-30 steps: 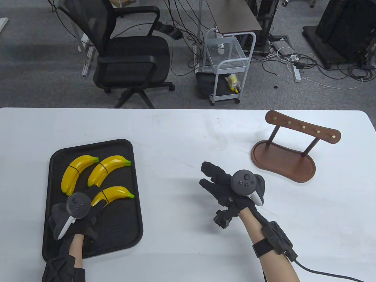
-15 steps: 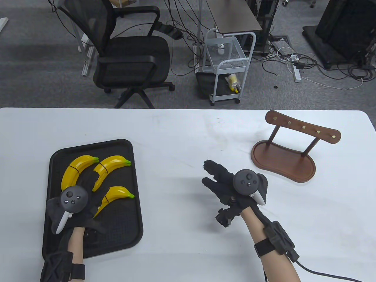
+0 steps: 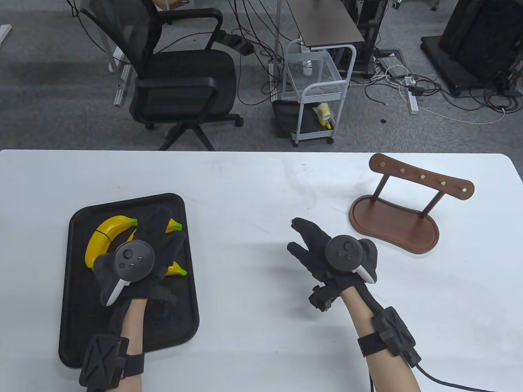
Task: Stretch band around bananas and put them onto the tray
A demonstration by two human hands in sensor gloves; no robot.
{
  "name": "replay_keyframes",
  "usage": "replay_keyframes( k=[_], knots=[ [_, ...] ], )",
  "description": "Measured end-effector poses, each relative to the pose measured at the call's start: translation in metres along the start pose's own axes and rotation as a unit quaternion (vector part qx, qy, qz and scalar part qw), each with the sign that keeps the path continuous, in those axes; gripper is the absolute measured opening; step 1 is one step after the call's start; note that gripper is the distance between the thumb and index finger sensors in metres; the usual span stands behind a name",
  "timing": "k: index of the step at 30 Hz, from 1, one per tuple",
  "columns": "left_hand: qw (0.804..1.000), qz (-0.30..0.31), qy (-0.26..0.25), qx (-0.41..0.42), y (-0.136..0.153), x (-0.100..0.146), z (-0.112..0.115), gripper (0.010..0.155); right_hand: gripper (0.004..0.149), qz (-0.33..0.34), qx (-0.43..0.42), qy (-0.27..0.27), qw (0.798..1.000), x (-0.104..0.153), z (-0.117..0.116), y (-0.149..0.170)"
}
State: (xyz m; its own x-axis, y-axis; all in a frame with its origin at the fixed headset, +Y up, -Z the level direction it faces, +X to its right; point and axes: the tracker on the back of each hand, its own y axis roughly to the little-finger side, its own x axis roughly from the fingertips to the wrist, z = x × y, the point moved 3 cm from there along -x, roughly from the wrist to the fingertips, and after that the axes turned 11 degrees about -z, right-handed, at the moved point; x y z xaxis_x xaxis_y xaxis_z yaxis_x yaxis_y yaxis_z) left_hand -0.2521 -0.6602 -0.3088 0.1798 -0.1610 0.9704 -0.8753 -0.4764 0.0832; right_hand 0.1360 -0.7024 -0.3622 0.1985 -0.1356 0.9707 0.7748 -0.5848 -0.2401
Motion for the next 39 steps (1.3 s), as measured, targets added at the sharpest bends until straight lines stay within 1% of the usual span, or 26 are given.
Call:
replay_keyframes(
  k=[3, 6, 9, 11, 16, 18, 20, 25, 27, 29, 39],
  knots=[
    [1.000, 0.018, -0.004, -0.013, -0.014, 0.002, 0.005, 0.064, 0.068, 0.001, 0.039, 0.016, 0.999, 0.001, 0.006, -0.004],
    [0.999, 0.023, -0.001, -0.027, -0.024, 0.003, 0.012, 0.064, 0.069, 0.002, 0.097, 0.035, 0.995, 0.002, 0.011, -0.010],
    [0.999, 0.027, -0.003, -0.047, -0.034, 0.003, 0.021, 0.062, 0.070, 0.004, 0.161, 0.068, 0.985, 0.004, 0.015, -0.017],
    [0.998, 0.029, -0.009, -0.059, -0.038, 0.005, 0.026, 0.062, 0.071, 0.004, 0.185, 0.079, 0.980, 0.006, 0.014, -0.020],
    [0.993, 0.023, -0.018, -0.112, -0.046, 0.007, 0.038, 0.063, 0.073, 0.000, 0.270, 0.098, 0.958, 0.008, 0.005, -0.027],
    [0.992, 0.017, -0.010, -0.121, -0.047, 0.007, 0.043, 0.064, 0.074, 0.002, 0.302, 0.103, 0.948, 0.009, 0.001, -0.029],
    [0.992, 0.020, -0.006, -0.125, -0.048, 0.008, 0.047, 0.065, 0.074, -0.004, 0.321, 0.088, 0.943, 0.009, -0.004, -0.029],
    [0.986, 0.021, -0.003, -0.165, -0.051, 0.009, 0.054, 0.066, 0.072, -0.015, 0.337, 0.064, 0.939, 0.008, -0.012, -0.024],
    [0.986, 0.020, 0.000, -0.167, -0.052, 0.009, 0.056, 0.066, 0.073, -0.014, 0.337, 0.059, 0.940, 0.009, -0.013, -0.024],
    [0.986, 0.018, 0.007, -0.163, -0.051, 0.009, 0.057, 0.066, 0.074, -0.018, 0.336, 0.042, 0.941, 0.009, -0.015, -0.023],
    [0.987, 0.013, 0.017, -0.160, -0.050, 0.008, 0.059, 0.066, 0.074, -0.021, 0.325, 0.045, 0.944, 0.009, -0.014, -0.023]
  ],
)
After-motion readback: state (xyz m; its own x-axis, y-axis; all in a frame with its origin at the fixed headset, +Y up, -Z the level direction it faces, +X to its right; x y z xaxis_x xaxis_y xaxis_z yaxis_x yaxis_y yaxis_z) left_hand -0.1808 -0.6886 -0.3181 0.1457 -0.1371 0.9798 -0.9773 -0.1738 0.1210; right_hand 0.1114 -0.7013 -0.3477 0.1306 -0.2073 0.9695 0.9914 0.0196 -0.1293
